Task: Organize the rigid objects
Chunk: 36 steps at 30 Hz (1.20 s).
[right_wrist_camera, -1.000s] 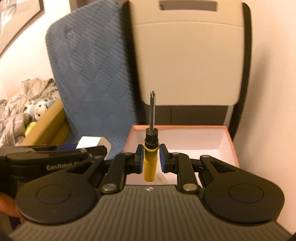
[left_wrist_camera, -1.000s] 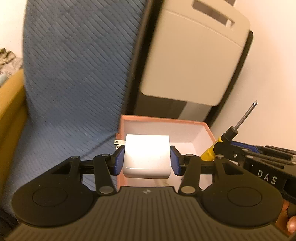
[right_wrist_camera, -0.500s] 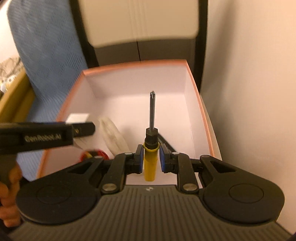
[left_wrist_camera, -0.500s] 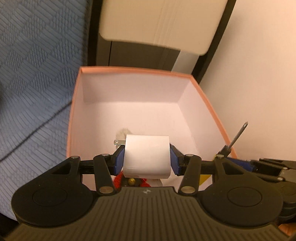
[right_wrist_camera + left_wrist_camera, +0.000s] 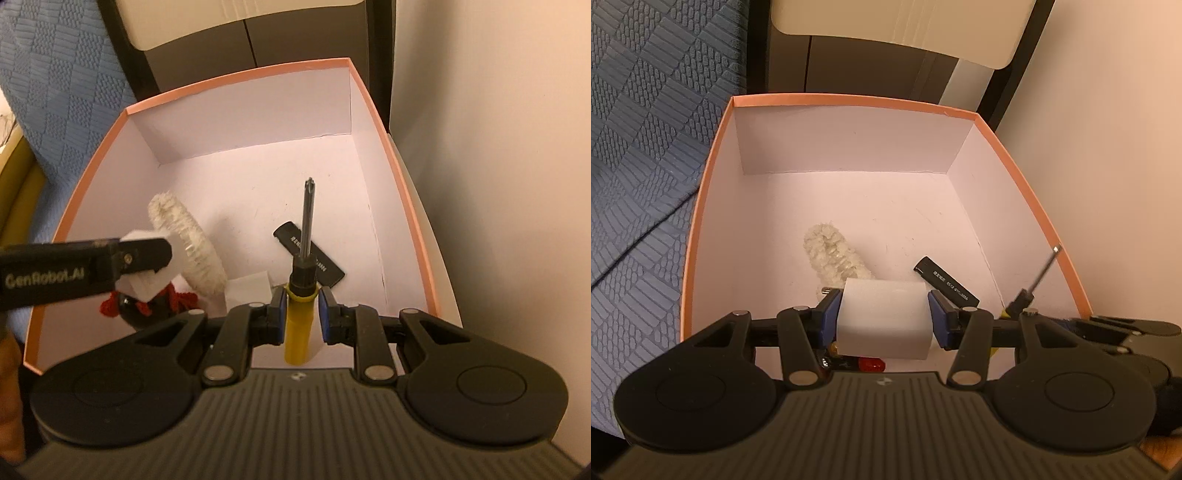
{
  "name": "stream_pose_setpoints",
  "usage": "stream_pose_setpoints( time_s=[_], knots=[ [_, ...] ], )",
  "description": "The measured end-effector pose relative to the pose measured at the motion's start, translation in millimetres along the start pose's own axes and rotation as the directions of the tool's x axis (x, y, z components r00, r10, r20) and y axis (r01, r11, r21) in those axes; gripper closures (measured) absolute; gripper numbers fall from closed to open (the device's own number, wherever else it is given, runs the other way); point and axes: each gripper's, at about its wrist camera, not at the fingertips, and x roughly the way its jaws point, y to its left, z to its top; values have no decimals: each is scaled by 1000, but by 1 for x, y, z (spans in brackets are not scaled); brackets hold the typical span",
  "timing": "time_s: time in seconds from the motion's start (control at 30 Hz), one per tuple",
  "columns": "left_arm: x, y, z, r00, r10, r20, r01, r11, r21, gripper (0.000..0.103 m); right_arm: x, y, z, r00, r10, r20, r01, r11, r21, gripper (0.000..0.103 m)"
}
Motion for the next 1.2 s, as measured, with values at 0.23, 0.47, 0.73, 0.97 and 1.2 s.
stream_pose_setpoints(
  time_s=[0.23,0.47,0.73,0.97,1.2],
  knots=[
    [-5,0,3,1000,-10,-3,10,1000,3,32,3,-9,4,1000,0,-3,0,998,58,80],
    [-32,1,11,999,-15,41,15,1000,5,18,-18,-2,12,1000,-15,26,13,998,67,64],
    [-91,8,15,993,-21,115,19,1000,21,6,-78,16,23,988,-44,145,30,995,96,61],
    [-153,17,13,983,-45,176,35,998,58,2,-142,43,18,969,-53,240,37,997,74,61],
    [-204,29,-3,972,-81,220,65,995,78,2,-189,76,-2,950,-72,305,50,996,77,61]
  ],
)
